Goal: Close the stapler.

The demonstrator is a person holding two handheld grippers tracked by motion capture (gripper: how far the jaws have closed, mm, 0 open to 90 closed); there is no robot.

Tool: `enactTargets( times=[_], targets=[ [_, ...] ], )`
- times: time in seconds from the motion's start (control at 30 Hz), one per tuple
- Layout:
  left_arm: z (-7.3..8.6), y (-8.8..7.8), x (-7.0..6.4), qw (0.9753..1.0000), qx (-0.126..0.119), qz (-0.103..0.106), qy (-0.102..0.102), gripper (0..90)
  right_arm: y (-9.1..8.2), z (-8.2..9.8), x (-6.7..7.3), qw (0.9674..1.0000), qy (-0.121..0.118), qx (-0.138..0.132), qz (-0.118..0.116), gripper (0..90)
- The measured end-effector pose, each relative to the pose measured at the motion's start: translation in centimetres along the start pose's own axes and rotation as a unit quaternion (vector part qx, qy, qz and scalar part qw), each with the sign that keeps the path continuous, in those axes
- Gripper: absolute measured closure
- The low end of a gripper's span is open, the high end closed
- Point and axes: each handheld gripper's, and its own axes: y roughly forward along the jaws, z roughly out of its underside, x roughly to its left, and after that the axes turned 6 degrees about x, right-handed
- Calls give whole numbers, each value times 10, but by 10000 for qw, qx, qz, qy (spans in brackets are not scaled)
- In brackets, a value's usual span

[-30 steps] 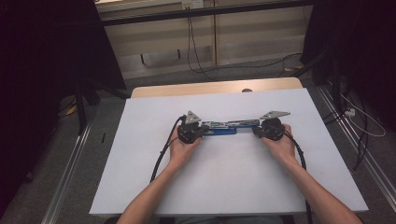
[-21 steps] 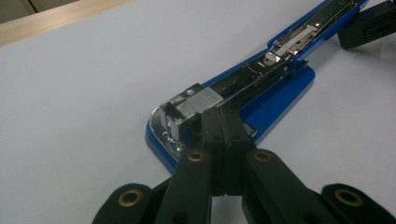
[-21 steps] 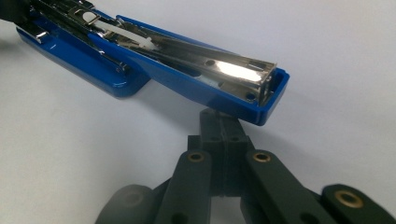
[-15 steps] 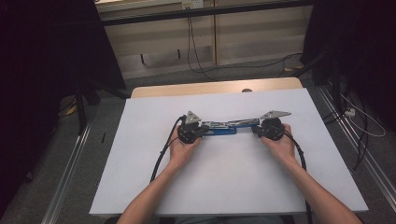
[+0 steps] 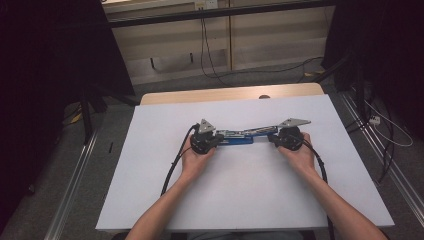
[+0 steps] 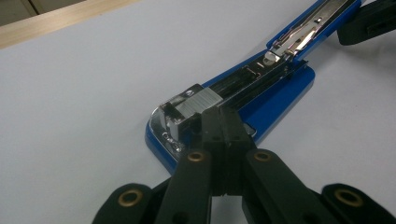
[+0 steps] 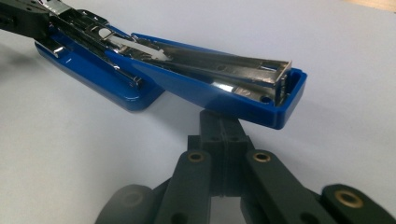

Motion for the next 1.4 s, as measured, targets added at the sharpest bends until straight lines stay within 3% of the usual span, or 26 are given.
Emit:
enactTargets(
  times=[0.5,0.83,1.3,1.4],
  targets=[
    [0,0,-1,10000,-18,-32,8,900,-1,-2,1,9998,-20,-167,-44,900],
    [3,0,1,9999,-83,68,-43,899,-3,-2,4,9993,-101,-320,-180,884],
    [4,-9,-7,9995,-144,250,-111,800,-10,-3,2,9979,-30,-578,-273,741],
    [7,-14,-8,9996,-137,231,-111,761,-11,-3,3,9980,28,-577,-252,629]
  ],
)
